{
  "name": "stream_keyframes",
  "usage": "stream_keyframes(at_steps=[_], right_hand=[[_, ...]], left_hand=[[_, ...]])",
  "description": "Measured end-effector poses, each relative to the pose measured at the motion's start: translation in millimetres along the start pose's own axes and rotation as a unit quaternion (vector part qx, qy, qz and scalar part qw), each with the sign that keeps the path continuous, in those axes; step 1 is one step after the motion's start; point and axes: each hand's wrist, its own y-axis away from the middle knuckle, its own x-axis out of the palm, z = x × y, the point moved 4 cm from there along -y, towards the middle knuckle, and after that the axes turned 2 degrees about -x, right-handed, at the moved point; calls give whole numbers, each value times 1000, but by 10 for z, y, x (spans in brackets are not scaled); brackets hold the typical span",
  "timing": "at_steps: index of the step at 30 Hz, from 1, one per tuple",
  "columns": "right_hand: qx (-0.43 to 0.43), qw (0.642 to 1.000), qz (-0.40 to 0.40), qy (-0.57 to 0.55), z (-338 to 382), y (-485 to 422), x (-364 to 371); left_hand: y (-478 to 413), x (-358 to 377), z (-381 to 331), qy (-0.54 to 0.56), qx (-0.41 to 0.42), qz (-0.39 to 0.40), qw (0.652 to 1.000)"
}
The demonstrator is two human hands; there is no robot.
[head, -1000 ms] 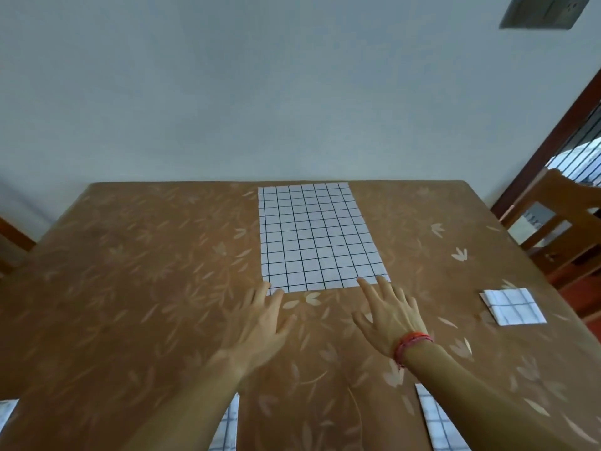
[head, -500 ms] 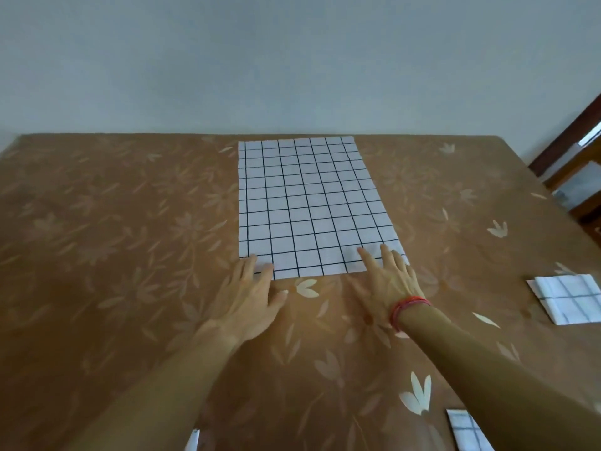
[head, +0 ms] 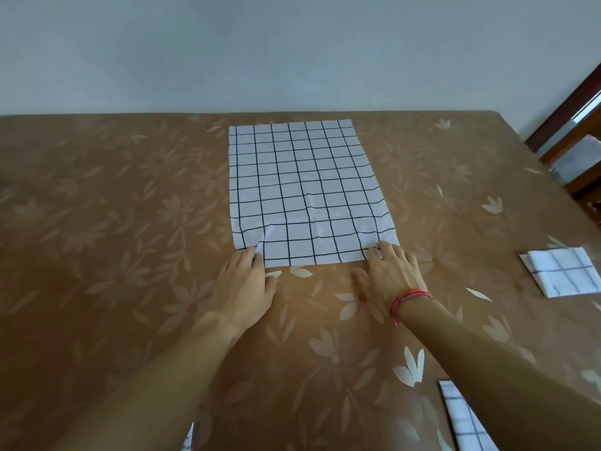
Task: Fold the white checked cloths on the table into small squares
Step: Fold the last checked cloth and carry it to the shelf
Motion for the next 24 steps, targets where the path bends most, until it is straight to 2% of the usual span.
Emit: stream_keyframes(at_steps=[9,13,16,20,24], right_hand=[[-35,999,-26,6,-53,186,-103],[-40,997,-53,37,26,367,-159],[-14,996,-68,57,156,488,-113],[31,998,-8,53,68,608,-137],[83,995,8,53,-113,808,-370]], left_hand=[[154,-268,6,38,59,-106,992],[262,-508,-29,101,60,-143,983],[411,-726,-72,135,66,-150,977],[647,-964,-66,126,80,-144,978],[855,-1083,39,112,55,-141,982]])
